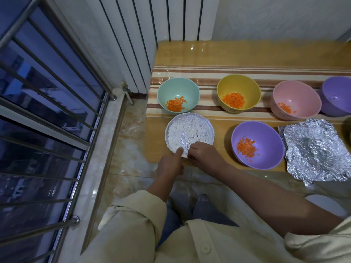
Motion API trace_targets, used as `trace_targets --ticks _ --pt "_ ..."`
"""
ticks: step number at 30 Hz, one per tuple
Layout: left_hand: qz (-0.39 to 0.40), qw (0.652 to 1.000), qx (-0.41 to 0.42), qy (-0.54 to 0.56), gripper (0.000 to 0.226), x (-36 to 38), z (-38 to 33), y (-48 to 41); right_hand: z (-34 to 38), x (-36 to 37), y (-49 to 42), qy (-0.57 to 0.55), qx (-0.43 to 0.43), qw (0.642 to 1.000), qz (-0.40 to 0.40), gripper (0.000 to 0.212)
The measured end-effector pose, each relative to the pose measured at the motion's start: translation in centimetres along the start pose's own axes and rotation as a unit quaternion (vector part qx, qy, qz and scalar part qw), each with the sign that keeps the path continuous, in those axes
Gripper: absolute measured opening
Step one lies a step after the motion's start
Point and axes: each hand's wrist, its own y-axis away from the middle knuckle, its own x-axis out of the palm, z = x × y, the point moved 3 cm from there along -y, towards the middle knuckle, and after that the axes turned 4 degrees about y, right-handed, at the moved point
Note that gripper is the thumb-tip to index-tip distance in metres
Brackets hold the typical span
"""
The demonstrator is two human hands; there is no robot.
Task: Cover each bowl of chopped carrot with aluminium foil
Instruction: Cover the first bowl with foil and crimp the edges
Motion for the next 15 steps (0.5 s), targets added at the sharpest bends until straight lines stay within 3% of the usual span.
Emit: trace_targets --ticks 5,15 --pt "-0.003 0.999 0.025 0.041 0.039 0.89 0.19 0.52 0.07 0.22 -0.03 0.002 0.004 1.0 0.012 0.024" --pt "-0.021 0.999 0.037 -0.01 0.043 0.47 -0.17 0.65 0.04 0.44 0.03 -0.007 0.012 1.0 0.004 0.02"
